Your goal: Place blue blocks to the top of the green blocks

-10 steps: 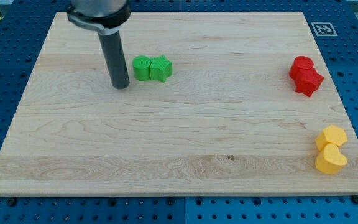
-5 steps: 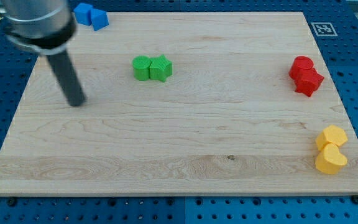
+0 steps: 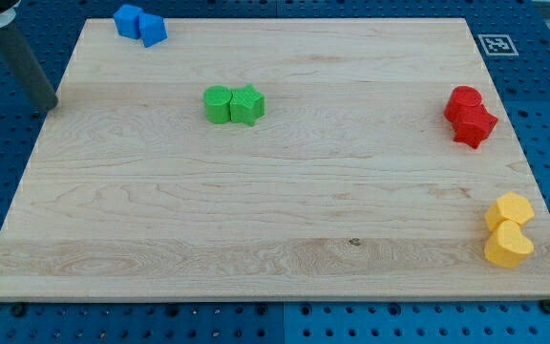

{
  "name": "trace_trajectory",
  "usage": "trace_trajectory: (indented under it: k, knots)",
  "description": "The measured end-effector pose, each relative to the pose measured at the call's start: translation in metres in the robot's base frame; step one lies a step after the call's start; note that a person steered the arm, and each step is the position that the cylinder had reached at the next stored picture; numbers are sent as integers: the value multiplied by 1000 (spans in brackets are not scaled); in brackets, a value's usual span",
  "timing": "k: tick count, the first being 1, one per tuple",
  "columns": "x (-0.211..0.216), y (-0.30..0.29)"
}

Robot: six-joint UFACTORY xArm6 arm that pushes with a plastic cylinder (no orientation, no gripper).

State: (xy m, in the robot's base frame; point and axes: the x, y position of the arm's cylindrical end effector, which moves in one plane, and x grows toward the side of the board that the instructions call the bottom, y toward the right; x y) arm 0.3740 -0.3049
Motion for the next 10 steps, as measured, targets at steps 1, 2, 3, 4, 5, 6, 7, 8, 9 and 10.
trace_trajectory:
  k: [1, 2, 3, 4, 5, 6, 7, 8, 9, 10]
  knots:
    - [-15, 1]
    - [-24, 0]
    - [-39, 0]
    - [-61, 3]
    - [-88, 6]
    - [-130, 0]
    - [-181, 11]
    - [-182, 19]
    - [-181, 89]
    - [-168, 161]
